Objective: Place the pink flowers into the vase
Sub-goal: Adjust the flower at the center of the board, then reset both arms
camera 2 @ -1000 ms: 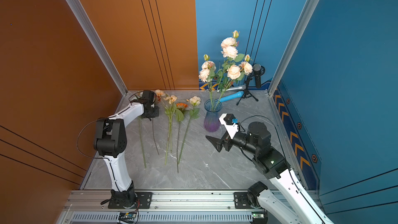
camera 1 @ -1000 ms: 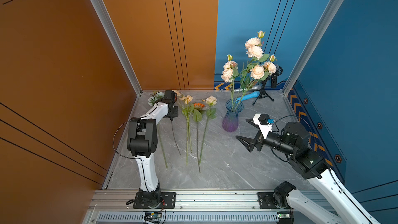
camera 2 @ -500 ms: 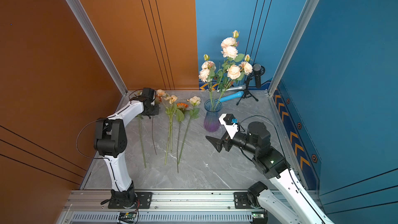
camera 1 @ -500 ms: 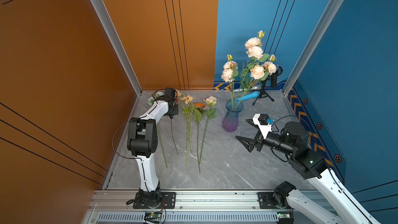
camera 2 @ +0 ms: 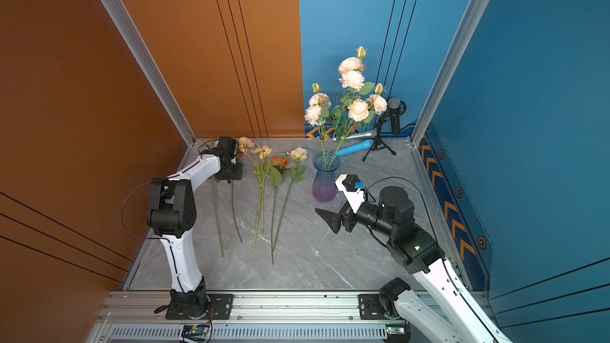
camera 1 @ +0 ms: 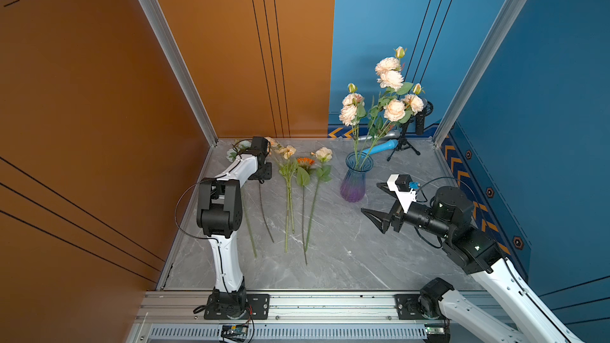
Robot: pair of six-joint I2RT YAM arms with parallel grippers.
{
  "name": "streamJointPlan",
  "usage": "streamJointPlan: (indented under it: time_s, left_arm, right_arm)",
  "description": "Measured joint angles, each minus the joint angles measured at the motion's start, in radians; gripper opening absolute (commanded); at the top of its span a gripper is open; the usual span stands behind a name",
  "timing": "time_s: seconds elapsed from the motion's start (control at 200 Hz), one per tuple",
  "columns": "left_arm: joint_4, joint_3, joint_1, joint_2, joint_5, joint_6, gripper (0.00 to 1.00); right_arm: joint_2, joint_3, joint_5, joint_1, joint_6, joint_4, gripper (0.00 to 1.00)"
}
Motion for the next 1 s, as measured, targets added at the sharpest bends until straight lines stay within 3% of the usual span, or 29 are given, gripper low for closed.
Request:
streamJointPlan:
  time_s: [0.125,0.2,0.355,0.566,0.716,1.001]
  left_arm:
    - [0.005,-0.043,-0.049,-0.030,-0.023,0.011,0.85]
    - [0.030,-0.091,-0.080,-0.069,-0.026,0.013,1.00]
    - [0.166,-0.272,-0.110,-0.221,-0.011,0.006,0.98]
    - [0.564,-0.684,-0.101,-0.536,0.055,0.029,0.98]
    - [0.770,-0.904,-0.092,-0.708,0.081,0.070,0.98]
    - [1.049,-1.209,0.011,-1.033,0.101,0.095,0.98]
  right_arm:
    - [0.023,0.000,0.005,0.000,0.000,0.001,1.00]
    - [0.049,0.000,0.026,0.000,0.000,0.002,1.00]
    - [0.093,-0.047,0.050,-0.046,0.012,0.055,1.00]
    - [0.156,-0.248,0.035,-0.279,0.141,0.323,1.00]
    - [0.212,-0.375,0.069,-0.408,0.237,0.499,1.00]
    - [0.291,-0.558,0.312,-0.491,0.278,0.770,1.00]
